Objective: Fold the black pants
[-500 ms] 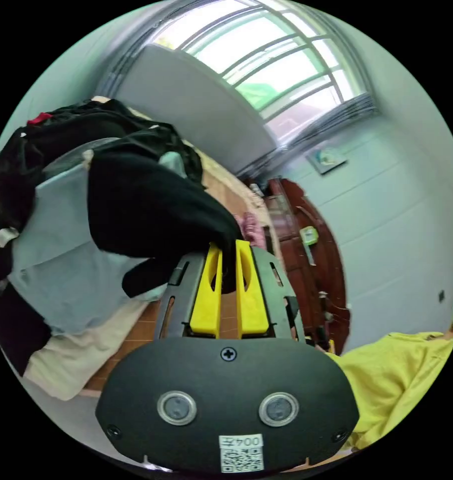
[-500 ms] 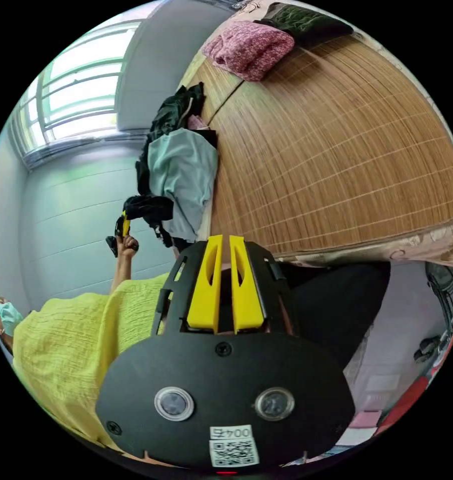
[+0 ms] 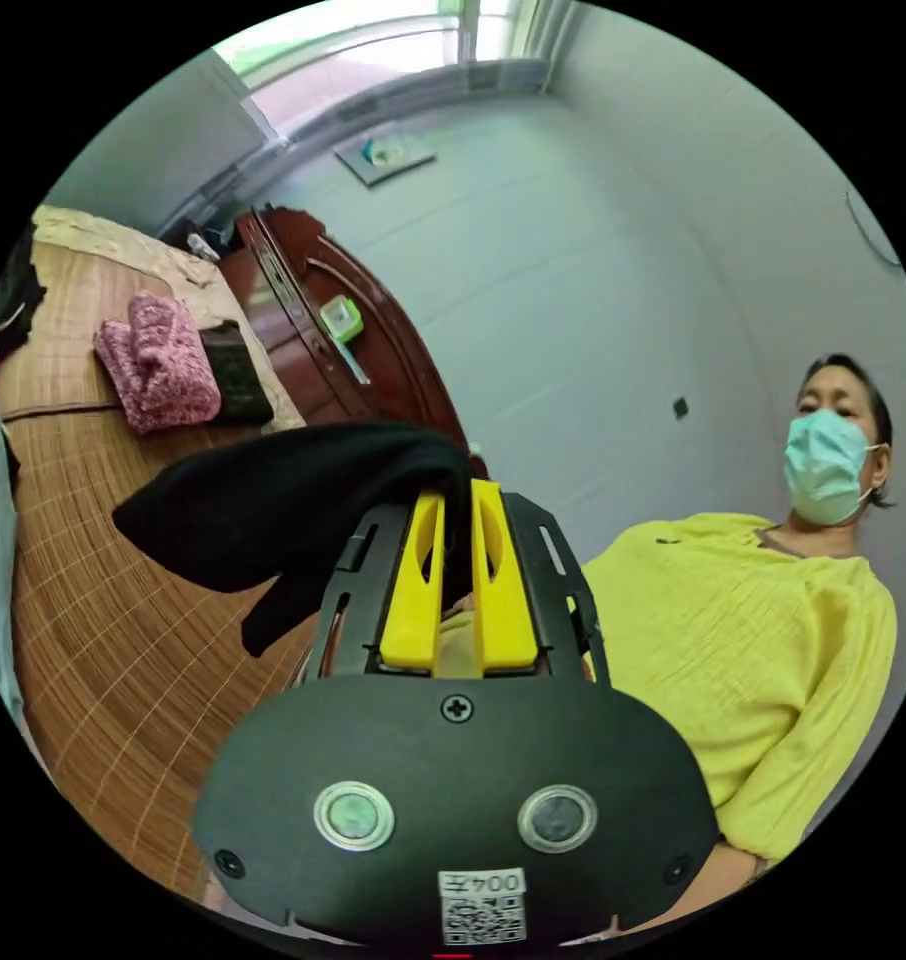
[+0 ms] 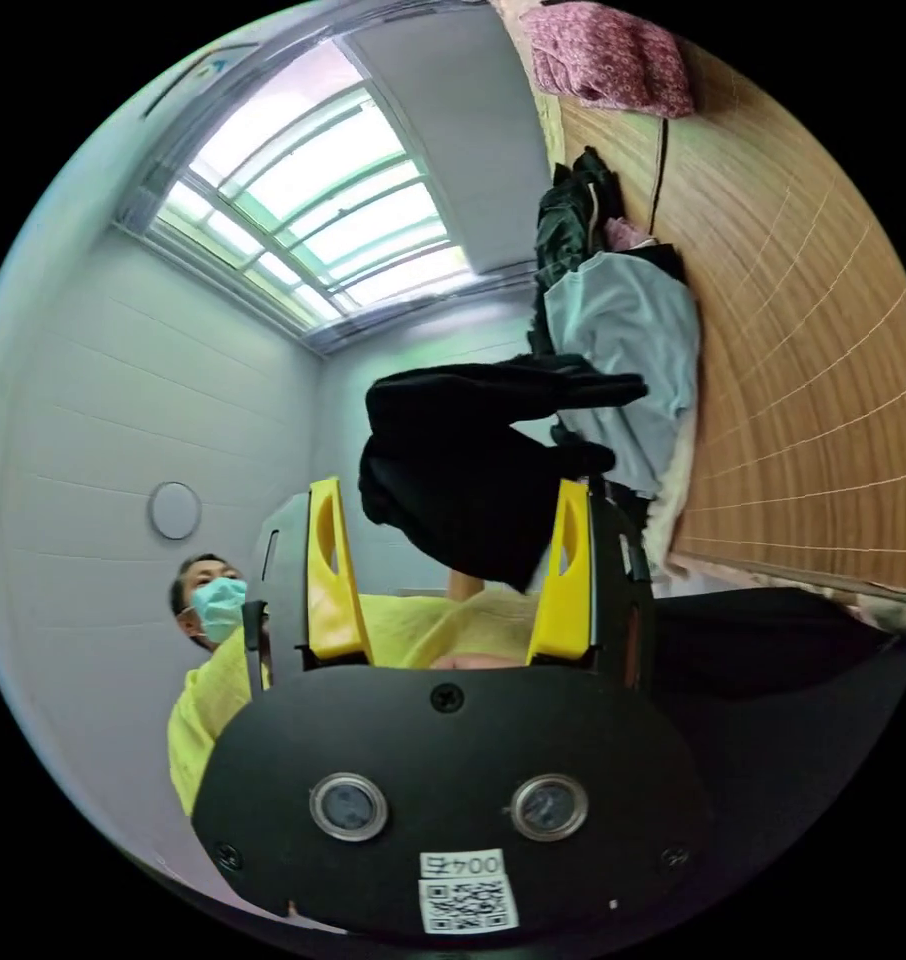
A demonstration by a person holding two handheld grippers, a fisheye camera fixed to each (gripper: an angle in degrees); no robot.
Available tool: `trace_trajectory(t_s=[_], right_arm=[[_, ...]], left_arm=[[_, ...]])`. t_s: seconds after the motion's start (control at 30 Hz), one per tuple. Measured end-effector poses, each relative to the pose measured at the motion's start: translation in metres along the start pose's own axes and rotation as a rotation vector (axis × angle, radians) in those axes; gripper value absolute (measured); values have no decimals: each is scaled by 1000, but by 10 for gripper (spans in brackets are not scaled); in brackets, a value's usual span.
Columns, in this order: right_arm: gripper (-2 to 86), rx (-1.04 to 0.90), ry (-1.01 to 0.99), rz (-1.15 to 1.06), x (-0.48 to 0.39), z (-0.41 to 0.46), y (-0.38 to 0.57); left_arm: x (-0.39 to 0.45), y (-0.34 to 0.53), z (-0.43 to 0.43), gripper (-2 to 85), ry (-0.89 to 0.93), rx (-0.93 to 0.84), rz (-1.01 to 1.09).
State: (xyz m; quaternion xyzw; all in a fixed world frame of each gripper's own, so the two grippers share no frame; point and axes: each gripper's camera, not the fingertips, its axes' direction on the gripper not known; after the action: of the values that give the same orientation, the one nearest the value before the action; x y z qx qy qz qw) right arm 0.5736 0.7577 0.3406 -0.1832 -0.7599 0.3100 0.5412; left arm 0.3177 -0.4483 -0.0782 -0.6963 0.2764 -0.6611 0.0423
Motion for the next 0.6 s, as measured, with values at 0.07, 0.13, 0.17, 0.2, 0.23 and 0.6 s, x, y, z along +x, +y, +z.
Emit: trace_trajectory(t_s=[0.07,0.13,0.17,0.2,0.23,0.6], right_arm=[[287,-1,-69,10,7,-4,-3],[291,-22,-82,30,16,-4,-13],[290,-32,-80,34,18,-2,-16],[277,-52,-88,41,22,0,-21],[255,-61,-102,54,27,3,-26],[102,-99,168,145,52,19,-46]], left_arm=[[4,-3,36,35,-16,-168,29],[7,0,62,33,-6,-283,55],[8,4,77,32,7,-350,69],[9,7,84,31,14,-378,75],[9,13,98,30,26,-430,81],[-25,79,98,31,28,-225,-177]])
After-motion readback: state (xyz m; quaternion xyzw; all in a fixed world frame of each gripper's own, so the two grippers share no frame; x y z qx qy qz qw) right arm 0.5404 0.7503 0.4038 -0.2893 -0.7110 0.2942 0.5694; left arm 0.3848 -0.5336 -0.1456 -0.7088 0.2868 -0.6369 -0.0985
